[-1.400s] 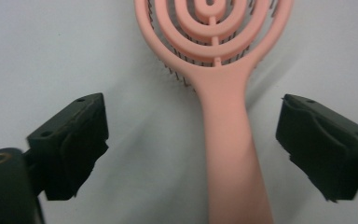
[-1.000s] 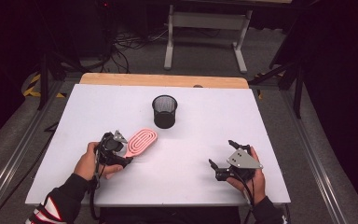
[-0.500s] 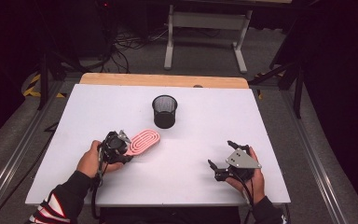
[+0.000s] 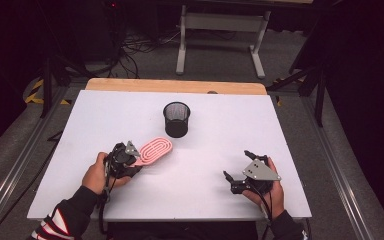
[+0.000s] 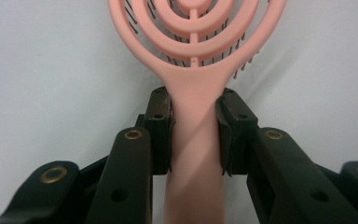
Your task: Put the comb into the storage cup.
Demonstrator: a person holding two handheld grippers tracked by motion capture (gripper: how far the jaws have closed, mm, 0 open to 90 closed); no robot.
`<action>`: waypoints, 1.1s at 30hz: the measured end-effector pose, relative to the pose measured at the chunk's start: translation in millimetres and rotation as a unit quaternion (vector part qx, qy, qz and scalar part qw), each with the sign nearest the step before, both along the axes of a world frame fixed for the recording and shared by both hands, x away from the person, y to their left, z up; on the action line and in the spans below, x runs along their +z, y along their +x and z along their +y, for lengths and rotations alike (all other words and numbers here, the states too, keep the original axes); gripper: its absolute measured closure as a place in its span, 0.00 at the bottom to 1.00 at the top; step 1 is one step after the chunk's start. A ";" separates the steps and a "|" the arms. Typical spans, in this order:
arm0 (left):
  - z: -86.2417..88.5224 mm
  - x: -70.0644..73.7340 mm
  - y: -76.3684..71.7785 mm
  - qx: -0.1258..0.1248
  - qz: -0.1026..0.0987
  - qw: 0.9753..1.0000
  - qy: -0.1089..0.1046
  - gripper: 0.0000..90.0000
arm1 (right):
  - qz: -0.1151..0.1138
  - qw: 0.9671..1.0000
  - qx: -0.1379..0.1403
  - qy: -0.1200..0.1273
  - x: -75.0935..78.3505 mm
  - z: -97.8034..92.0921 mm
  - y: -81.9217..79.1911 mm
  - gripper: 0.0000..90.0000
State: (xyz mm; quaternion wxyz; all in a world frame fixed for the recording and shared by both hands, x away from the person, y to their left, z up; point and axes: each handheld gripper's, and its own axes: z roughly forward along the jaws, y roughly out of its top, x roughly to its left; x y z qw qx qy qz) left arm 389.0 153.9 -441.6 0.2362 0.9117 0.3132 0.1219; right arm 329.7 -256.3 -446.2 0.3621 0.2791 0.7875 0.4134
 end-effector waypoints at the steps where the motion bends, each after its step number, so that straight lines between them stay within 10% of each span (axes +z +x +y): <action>1: 2.4 1.5 -2.0 0.002 -0.011 1.000 -0.007 0.77 | -0.001 1.000 0.000 0.000 0.1 -0.1 -0.1 0.07; 10: 9.7 10.9 -13.8 0.017 -0.073 0.997 -0.036 0.78 | -0.003 1.000 -0.006 0.027 1.4 -1.9 1.3 0.06; 16: 15.6 16.6 -19.5 0.033 -0.120 0.989 -0.078 0.78 | 0.017 0.995 -0.006 0.095 8.0 -3.4 4.7 0.06; 33: -0.1 21.4 -32.1 0.026 -0.210 0.968 -0.137 0.78 | 0.049 0.982 0.028 0.183 37.6 33.4 14.8 0.11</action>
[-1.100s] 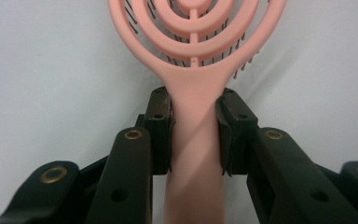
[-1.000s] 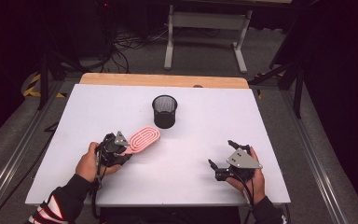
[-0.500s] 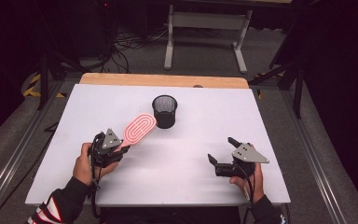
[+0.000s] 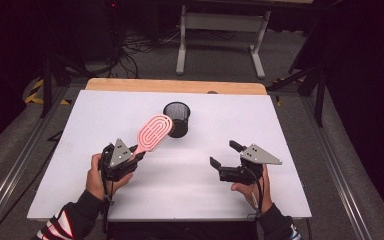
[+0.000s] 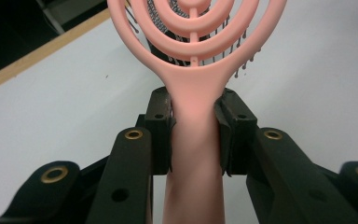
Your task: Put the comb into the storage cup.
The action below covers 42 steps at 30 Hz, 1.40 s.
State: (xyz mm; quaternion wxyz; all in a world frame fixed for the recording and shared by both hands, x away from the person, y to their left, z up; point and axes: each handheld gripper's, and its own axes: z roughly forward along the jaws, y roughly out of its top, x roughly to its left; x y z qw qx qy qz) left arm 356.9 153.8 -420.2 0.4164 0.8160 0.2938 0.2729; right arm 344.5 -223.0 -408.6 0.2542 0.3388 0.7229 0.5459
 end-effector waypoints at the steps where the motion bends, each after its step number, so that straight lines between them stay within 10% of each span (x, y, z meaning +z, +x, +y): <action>1: -2.4 -0.2 -0.5 -0.001 -0.002 1.000 0.001 0.78 | -0.001 1.000 0.001 0.002 1.3 1.5 0.8 0.10; 22: -42.5 -11.1 -13.9 -0.032 -0.048 0.998 0.018 0.78 | 0.025 0.997 0.062 0.037 17.8 46.6 9.6 0.05; 42: -66.9 -18.6 -26.8 -0.062 -0.076 0.994 0.042 0.78 | 0.075 0.992 0.078 0.066 0.7 67.8 19.8 0.06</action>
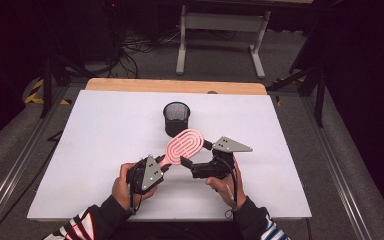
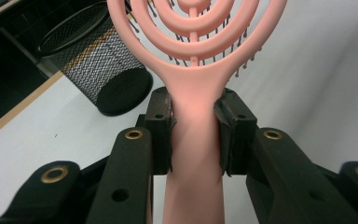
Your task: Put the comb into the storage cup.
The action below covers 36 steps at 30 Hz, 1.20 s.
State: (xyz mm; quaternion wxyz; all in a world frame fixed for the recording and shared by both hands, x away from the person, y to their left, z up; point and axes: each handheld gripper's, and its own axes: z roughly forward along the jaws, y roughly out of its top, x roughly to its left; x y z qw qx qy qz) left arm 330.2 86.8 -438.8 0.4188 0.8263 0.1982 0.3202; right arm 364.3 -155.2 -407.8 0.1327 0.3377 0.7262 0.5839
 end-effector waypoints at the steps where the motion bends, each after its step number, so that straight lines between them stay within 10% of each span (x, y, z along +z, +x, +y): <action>1: -1.5 -0.4 -0.3 -0.003 0.000 1.000 0.001 0.78 | 0.002 1.000 0.001 0.002 -0.9 0.2 1.2 0.06; 9: -10.6 -3.3 -0.5 -0.011 -0.003 1.000 0.005 0.78 | 0.019 0.999 0.006 0.031 -3.6 3.5 3.5 0.16; 20: -13.8 -7.0 2.4 -0.012 0.002 1.000 0.017 0.78 | 0.027 0.993 0.010 0.115 -1.7 -4.7 -0.7 0.57; 36: -14.2 -5.7 8.2 -0.009 -0.018 1.000 0.011 0.77 | 0.003 0.992 0.023 0.123 3.0 2.2 -9.9 0.69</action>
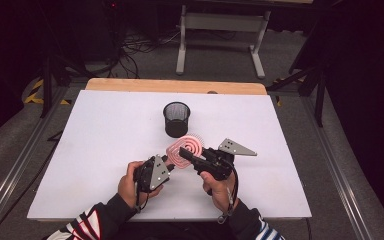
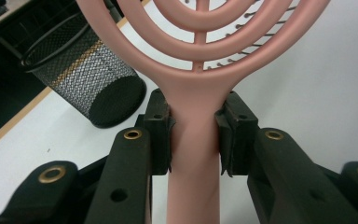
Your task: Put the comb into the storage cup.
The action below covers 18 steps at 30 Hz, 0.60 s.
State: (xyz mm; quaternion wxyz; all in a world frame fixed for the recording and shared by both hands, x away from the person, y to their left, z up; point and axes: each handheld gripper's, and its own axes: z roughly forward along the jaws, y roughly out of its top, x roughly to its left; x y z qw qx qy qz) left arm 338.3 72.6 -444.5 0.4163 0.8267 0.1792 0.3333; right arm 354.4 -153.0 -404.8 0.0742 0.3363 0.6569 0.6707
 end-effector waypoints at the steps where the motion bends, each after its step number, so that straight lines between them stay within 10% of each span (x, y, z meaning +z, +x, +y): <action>1: -0.1 0.0 0.1 0.000 0.000 1.000 -0.001 0.77 | -0.003 1.000 -0.001 -0.002 0.5 0.1 -0.6 0.69; 18: 3.8 -0.9 -3.1 -0.022 -0.001 1.000 0.001 0.56 | -0.027 0.999 0.001 -0.018 7.1 -8.4 -5.0 0.69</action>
